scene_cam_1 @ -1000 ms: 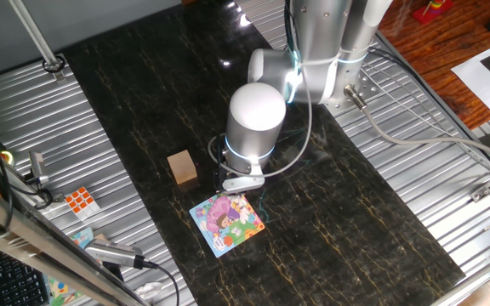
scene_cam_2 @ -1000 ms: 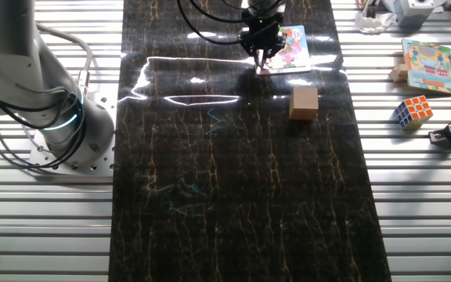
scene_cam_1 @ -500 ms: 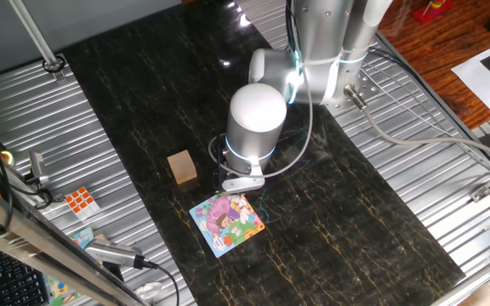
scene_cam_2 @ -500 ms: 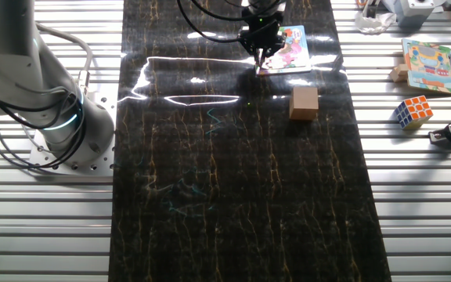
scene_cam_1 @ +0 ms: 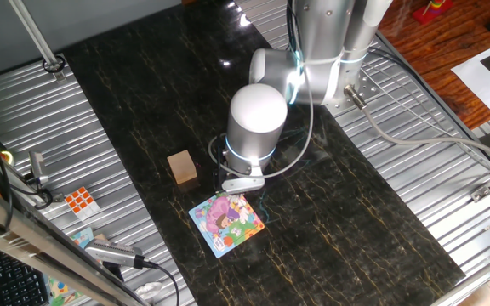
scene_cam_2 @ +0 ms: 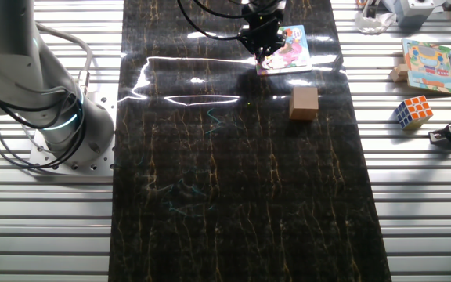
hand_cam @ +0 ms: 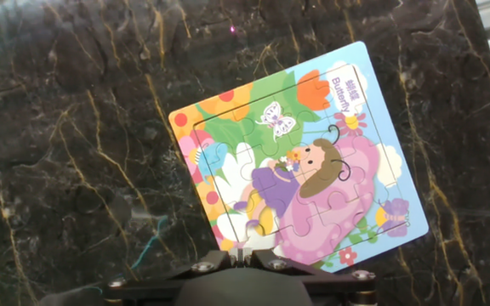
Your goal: Assemble one piece of a puzzle
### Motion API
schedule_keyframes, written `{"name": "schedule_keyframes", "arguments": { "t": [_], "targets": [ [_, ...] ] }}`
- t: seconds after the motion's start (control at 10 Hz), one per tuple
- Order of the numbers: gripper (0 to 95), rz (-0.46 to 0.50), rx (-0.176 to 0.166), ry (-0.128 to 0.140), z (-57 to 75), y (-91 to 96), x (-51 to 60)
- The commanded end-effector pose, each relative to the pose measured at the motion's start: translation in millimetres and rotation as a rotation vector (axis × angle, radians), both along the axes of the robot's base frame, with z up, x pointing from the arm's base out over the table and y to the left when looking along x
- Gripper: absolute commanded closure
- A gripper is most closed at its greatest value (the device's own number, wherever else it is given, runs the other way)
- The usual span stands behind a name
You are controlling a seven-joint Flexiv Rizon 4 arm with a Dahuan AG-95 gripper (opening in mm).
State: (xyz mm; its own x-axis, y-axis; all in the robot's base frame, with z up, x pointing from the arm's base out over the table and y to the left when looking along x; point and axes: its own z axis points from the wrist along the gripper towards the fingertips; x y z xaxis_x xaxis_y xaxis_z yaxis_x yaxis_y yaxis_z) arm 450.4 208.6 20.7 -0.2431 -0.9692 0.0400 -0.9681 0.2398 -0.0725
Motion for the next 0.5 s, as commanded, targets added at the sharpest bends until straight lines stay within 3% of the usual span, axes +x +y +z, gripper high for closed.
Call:
{"name": "schedule_keyframes", "arguments": {
  "t": [0.1,0.2,0.3,0.4,0.5],
  "targets": [
    [95.0,0.010,-0.003,-0.001,1.3,-0.2,-0.7],
    [76.0,0.012,-0.008,-0.001,1.4,-0.2,-0.7],
    [76.0,0.010,-0.008,-0.002,1.4,-0.2,-0.7],
    [57.0,0.019,-0.009,-0.004,1.4,-0.1,-0.7],
    [57.0,0.025,-0.011,-0.005,1.4,-0.1,-0.7]
  ]
}}
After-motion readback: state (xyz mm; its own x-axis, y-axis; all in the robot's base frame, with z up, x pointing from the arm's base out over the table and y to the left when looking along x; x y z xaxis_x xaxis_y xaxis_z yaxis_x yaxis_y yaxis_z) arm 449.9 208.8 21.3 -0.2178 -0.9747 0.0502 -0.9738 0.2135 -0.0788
